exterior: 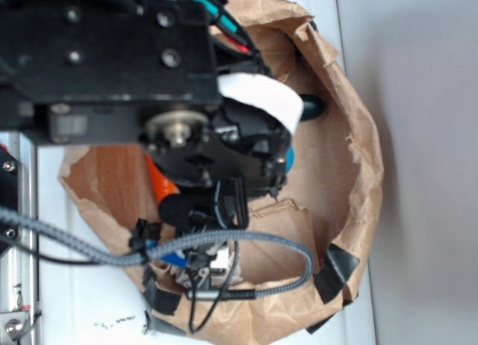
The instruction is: Grab the white paper.
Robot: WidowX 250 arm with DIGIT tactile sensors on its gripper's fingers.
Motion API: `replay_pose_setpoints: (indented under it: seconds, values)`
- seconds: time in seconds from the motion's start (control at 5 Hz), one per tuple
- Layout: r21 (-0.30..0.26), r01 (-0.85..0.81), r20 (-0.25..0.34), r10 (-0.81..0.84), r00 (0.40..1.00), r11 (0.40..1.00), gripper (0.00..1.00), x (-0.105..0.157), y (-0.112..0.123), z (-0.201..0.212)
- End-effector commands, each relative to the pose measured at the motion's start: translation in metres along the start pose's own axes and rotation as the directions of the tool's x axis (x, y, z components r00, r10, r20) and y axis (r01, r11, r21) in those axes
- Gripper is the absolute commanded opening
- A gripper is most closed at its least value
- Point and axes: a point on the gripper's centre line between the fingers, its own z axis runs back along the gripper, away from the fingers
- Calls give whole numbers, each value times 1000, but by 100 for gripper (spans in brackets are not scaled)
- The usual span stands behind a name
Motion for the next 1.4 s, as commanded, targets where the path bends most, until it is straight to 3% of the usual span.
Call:
replay_pose_setpoints:
  seconds: [0.0, 0.2, 0.6, 0.8, 1.2]
  values:
    - [56, 26, -17, -25, 1000, 998, 100, 12, 3, -38]
    - [80, 76, -33, -74, 997, 994, 100, 10, -5, -61]
    - [-107, 167, -90, -177, 980, 980, 100, 4, -30, -70]
    - [-166, 196, -133, -218, 967, 966, 100, 4, -28, -78]
    - [-177, 233, -180, -264, 947, 956, 100, -5, -26, -105]
